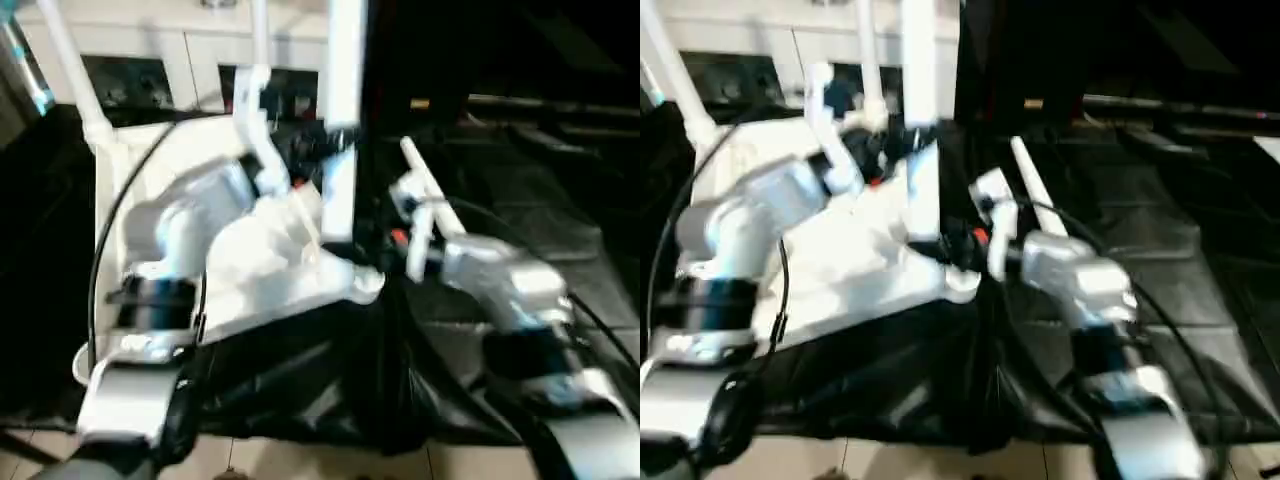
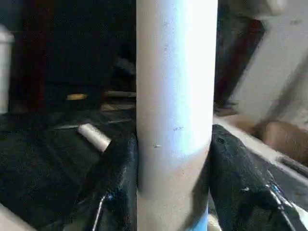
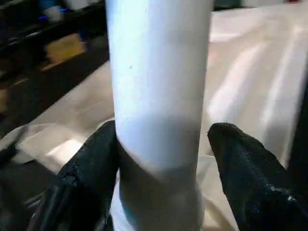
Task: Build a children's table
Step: Pick table leg
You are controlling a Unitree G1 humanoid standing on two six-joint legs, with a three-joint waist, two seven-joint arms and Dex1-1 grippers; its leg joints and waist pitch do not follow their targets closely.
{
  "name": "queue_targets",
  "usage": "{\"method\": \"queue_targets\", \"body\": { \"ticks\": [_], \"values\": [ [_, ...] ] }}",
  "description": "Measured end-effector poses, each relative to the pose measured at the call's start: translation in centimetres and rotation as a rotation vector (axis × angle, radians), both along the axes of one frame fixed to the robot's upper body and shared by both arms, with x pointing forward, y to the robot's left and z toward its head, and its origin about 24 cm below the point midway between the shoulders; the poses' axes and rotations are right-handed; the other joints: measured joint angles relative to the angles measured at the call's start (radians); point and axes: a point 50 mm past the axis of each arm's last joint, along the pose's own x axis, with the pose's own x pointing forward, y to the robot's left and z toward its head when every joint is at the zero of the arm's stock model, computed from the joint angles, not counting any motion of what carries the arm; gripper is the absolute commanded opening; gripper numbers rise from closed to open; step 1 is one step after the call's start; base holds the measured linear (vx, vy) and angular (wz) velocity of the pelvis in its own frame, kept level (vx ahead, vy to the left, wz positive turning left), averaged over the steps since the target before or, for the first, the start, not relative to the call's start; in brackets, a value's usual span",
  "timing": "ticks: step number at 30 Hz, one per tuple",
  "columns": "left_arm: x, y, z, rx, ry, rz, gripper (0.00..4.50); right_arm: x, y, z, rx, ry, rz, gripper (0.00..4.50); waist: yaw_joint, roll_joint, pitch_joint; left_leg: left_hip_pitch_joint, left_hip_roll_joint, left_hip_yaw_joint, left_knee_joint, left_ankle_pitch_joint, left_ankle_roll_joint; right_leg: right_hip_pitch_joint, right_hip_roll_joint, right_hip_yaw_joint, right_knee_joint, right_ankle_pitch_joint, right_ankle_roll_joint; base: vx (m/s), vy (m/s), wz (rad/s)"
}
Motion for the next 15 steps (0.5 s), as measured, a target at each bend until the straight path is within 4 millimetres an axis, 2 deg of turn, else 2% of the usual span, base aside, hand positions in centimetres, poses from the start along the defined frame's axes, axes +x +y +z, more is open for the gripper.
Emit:
{"method": "queue_targets", "body": {
  "ticks": [1, 3, 5, 6, 14, 15],
  "values": [
    [0.0, -0.2, 0.0, -0.002, 0.006, 0.013, 1.79, 0.1, 0.2, -0.3, 0.000, 0.009, -0.011, 3.07, 0.000, -0.001, 0.000, -0.001, 0.000, 0.000, 0.000, 0.000, 0.000, -0.001, 0.000, 0.000, 0.000, 0.000, 0.000, 0.000, 0.000, 0.00],
    [-0.1, -0.5, 0.0, -0.003, 0.009, 0.023, 1.79, 0.1, 0.6, -0.7, -0.004, 0.027, -0.023, 2.74, 0.000, -0.002, 0.001, -0.003, 0.000, 0.000, 0.000, 0.000, 0.000, -0.002, 0.000, 0.000, 0.000, 0.000, 0.000, 0.000, 0.000, 0.00],
    [-0.2, -0.6, 0.3, 0.005, 0.004, 0.028, 1.79, 0.1, 0.9, -0.8, 0.002, 0.035, -0.017, 2.71, 0.001, -0.002, 0.001, -0.004, 0.000, 0.000, 0.000, 0.000, 0.000, -0.003, 0.000, 0.000, 0.000, 0.000, 0.000, 0.000, 0.000, 0.00],
    [-0.3, -0.6, 0.3, 0.008, 0.004, 0.034, 1.79, 0.1, 1.0, -0.7, 0.004, 0.033, -0.007, 2.48, 0.001, -0.003, 0.001, -0.004, 0.000, 0.000, 0.000, 0.000, 0.000, -0.004, 0.000, 0.000, 0.001, 0.000, 0.000, 0.000, 0.000, 0.00],
    [-0.4, -0.5, 0.4, 0.022, 0.006, 0.027, 1.79, -0.2, 0.9, -0.2, 0.026, 0.024, 0.069, 2.11, 0.002, -0.011, 0.001, -0.005, 0.000, 0.000, 0.001, 0.000, 0.000, -0.005, 0.000, 0.001, 0.001, 0.000, 0.000, 0.000, 0.000, 0.00],
    [-0.4, -0.6, 0.5, 0.019, 0.004, 0.021, 2.35, -0.3, 0.8, -0.1, 0.036, 0.027, 0.086, 2.08, 0.002, -0.012, 0.001, -0.005, 0.000, 0.000, 0.001, 0.000, 0.000, -0.005, 0.000, 0.001, 0.001, 0.000, 0.000, 0.000, 0.000, 0.00]
  ]
}}
